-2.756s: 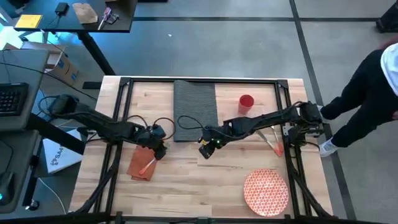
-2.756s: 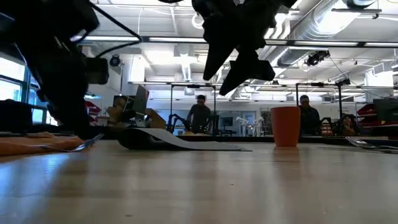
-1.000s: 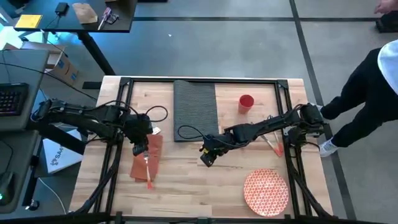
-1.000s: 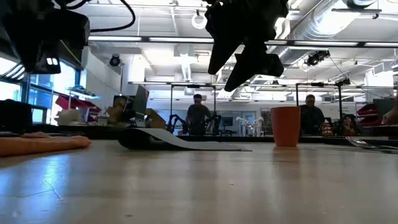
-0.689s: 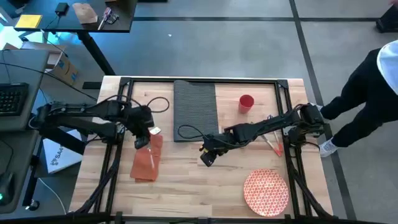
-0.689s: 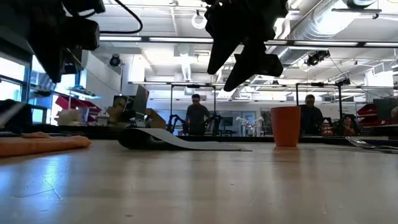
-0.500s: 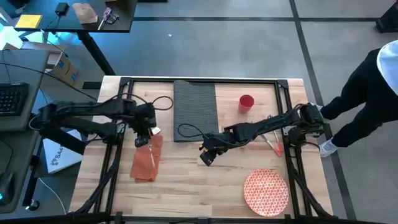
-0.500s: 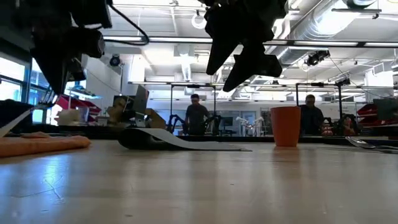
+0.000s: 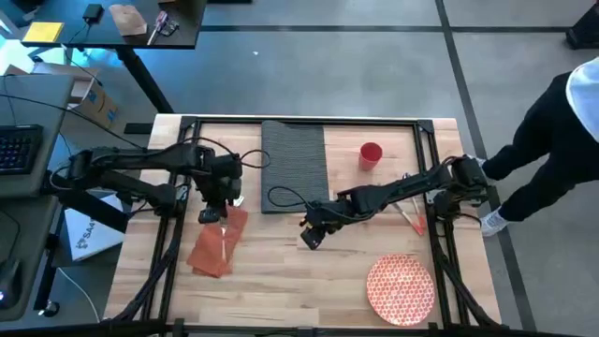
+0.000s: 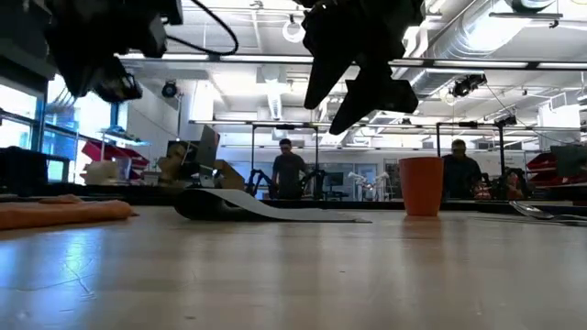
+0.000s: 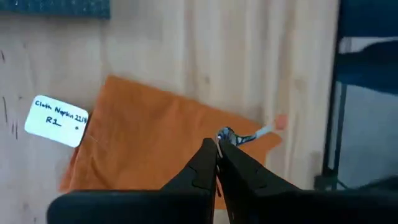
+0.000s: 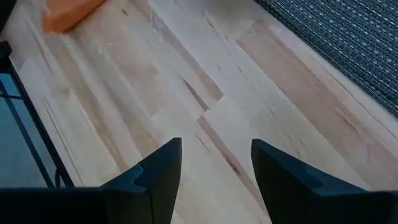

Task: Set table place
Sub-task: Put the orange fork on the orange napkin, then prepare the gray placemat

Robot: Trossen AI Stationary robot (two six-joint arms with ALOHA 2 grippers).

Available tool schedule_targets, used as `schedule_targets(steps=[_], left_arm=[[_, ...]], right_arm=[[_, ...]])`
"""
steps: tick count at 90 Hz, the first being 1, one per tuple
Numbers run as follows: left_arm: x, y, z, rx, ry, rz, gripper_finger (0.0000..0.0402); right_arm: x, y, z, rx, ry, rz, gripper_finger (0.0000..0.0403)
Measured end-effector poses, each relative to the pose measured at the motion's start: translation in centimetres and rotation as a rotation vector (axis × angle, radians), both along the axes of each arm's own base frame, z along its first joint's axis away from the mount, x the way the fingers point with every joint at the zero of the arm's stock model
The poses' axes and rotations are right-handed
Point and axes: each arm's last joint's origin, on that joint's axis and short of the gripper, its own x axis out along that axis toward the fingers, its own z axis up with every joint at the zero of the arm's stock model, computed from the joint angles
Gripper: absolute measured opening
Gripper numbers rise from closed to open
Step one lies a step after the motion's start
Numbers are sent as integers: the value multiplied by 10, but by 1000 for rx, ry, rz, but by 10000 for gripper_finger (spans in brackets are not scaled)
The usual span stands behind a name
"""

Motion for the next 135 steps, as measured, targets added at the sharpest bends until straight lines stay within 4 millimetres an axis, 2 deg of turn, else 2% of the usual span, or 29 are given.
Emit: schedule_targets(steps=[12,39,60,73,82,104,116,124,135], left_arm=[[13,2,-2,-22,43,-86,0],[40,8,-49,5,180,-294,0],[42,12,-81,40,188,-312,0],[40,14,-90,96,198,-273,7],[38,14,-95,122,212,-271,27],[31,17,-97,239,334,-181,112],[29,21,-86,246,404,-90,135],[33,20,-72,212,324,-19,137],[45,8,-55,199,71,-24,133]], right_arm=[[0,-1,0,-21,-5,-12,177],[0,-1,0,-16,-3,-11,177],[0,1,0,-10,-2,-6,177],[-1,4,0,-10,-3,2,177],[-1,5,0,-12,-3,7,177],[-1,4,0,-17,-4,15,177],[-3,4,1,-28,1,31,177],[-8,3,8,-33,12,35,177],[-22,-3,24,-60,29,23,177]])
